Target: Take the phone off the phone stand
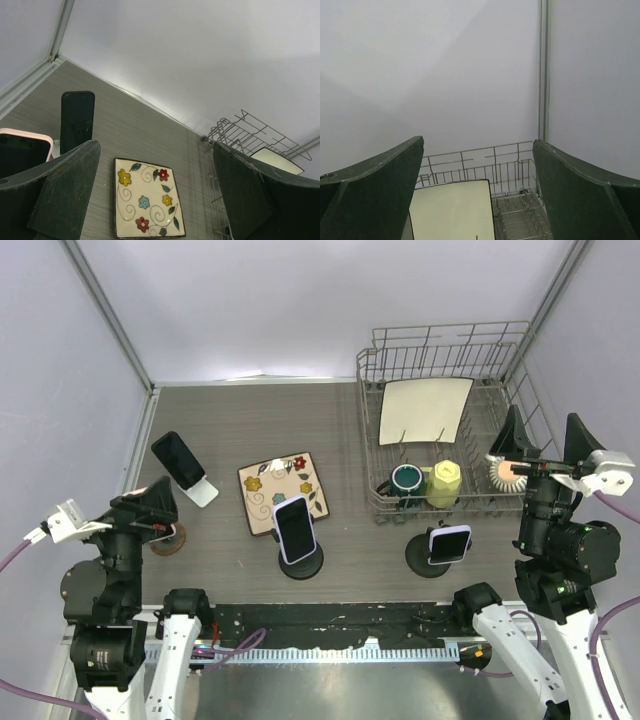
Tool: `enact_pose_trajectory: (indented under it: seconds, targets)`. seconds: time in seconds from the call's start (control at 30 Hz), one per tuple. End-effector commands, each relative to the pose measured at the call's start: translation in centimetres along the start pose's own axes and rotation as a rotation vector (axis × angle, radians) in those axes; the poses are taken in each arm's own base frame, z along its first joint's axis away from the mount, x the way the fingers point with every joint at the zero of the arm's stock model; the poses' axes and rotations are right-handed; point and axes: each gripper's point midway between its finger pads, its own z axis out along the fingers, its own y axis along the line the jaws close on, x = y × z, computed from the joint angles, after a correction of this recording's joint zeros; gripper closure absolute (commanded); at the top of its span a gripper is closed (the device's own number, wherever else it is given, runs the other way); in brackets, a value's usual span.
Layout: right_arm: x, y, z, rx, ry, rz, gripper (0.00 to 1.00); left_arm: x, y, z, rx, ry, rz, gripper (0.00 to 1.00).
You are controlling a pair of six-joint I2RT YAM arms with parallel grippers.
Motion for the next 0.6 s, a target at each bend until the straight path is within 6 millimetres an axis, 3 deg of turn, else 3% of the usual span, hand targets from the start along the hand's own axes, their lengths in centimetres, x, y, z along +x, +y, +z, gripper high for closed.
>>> enact_pose_trajectory:
  seconds: [0.0,0.13,0.3,0.4,0.57]
  targets:
    - [-0.6,-0.4,0.0,0.029,-0.032,0.030,0.04,0.8,0.3,1.1,-0.035,0.031,-0.046,0.00]
    - [0.2,0.4,0.1,0.003,-0.020,0.082,0.04,4.0,1.2,2.6,-0.104,0.159,-0.114,0.00]
    - [0.7,1.4,0.1,-0.038,-0.011,0.120,0.03,9.6,2.6,3.9,-0.224,0.399,-0.192,0.00]
    - [0.7,1.6,-0.1,-0.048,-0.009,0.133,0.03,12.8,2.3,3.9,-0.222,0.531,-0.257,0.00]
    - [0.8,1.5,-0.7,-0.054,-0.005,0.136,0.03,18.3,3.4,3.9,-0.281,0.699,-0.359,0.00]
